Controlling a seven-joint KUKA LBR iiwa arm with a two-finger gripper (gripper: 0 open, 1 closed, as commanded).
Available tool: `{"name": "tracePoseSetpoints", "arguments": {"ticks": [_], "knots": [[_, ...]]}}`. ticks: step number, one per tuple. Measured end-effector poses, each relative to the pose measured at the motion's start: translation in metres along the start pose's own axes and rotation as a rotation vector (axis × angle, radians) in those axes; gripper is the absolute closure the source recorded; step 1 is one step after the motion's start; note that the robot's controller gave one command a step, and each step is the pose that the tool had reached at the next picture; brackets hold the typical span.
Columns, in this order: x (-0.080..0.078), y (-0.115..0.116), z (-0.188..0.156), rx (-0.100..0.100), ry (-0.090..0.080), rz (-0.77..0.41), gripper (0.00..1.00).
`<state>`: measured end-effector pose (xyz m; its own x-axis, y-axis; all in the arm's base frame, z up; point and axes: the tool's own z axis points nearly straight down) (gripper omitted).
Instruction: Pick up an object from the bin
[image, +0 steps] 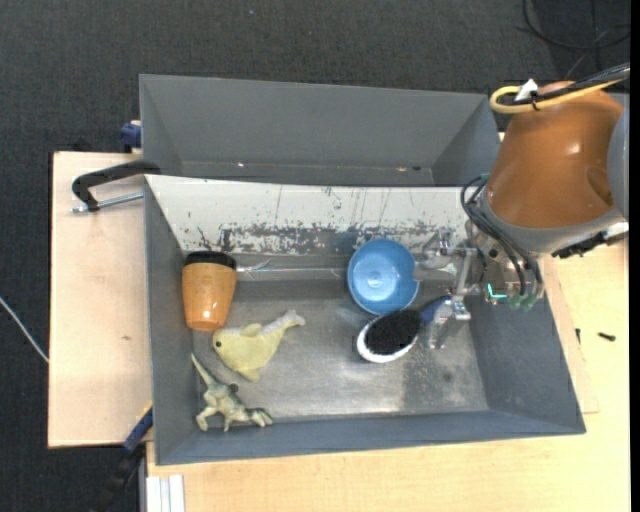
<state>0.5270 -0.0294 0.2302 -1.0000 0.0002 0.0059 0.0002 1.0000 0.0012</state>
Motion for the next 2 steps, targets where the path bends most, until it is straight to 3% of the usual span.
{"name": "tracePoseSetpoints", "arguments": {"ticks": [1,2], "knots": [[-0.0038,0.0143,0.1604,0.0,-0.012,-0.182,0.0],[-0.0056,0.0146,0.1583,0.001,-0.012,-0.18,0.0]]}}
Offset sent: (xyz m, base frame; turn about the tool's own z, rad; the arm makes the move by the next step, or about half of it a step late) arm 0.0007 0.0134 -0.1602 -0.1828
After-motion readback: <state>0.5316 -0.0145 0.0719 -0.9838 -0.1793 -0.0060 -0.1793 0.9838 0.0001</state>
